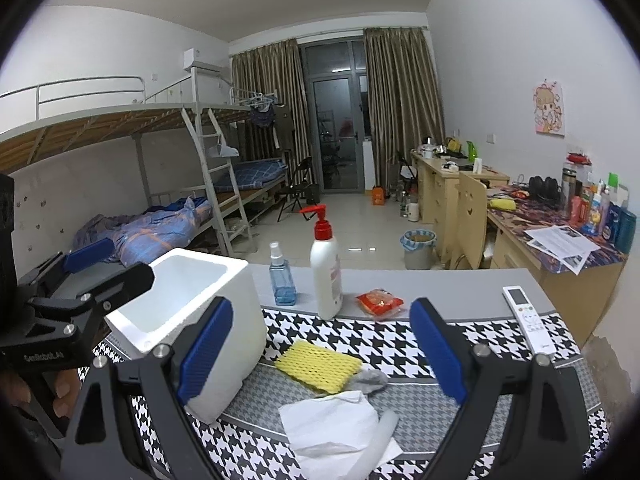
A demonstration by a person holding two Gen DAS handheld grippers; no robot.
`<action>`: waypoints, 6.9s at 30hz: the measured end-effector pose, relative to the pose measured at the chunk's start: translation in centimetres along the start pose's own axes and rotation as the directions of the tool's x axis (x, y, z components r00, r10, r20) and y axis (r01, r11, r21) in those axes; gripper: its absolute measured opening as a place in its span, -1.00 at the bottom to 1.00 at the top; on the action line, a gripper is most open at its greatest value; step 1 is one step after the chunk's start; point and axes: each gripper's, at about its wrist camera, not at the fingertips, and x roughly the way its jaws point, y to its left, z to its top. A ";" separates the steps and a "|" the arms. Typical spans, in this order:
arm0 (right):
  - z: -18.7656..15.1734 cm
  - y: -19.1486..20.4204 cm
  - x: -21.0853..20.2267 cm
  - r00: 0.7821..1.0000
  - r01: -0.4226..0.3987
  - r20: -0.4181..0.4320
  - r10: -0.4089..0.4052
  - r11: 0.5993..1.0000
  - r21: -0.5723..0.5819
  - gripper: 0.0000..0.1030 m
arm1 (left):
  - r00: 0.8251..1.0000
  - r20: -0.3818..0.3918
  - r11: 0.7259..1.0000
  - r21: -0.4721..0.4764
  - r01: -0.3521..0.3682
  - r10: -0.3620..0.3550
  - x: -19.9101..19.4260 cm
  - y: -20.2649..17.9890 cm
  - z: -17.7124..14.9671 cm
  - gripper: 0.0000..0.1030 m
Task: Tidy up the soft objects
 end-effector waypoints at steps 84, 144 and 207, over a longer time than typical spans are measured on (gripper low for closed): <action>-5.4 -9.3 2.5 0.983 -0.015 -0.185 0.017 1.000 0.013 0.80 | 0.961 -0.274 0.998 0.045 0.044 -0.031 12.4 -9.4 -4.0 0.90; -10.5 -7.3 8.9 0.881 -0.130 -0.455 0.126 0.991 0.023 0.58 | 0.832 -0.553 0.998 -0.055 0.005 -0.035 18.2 -5.9 -11.5 -0.52; -9.0 -6.6 5.2 0.915 -0.044 -0.400 0.061 0.998 0.054 -0.72 | 0.944 -0.302 0.990 -0.001 0.138 -0.132 6.5 -6.2 -8.8 -0.80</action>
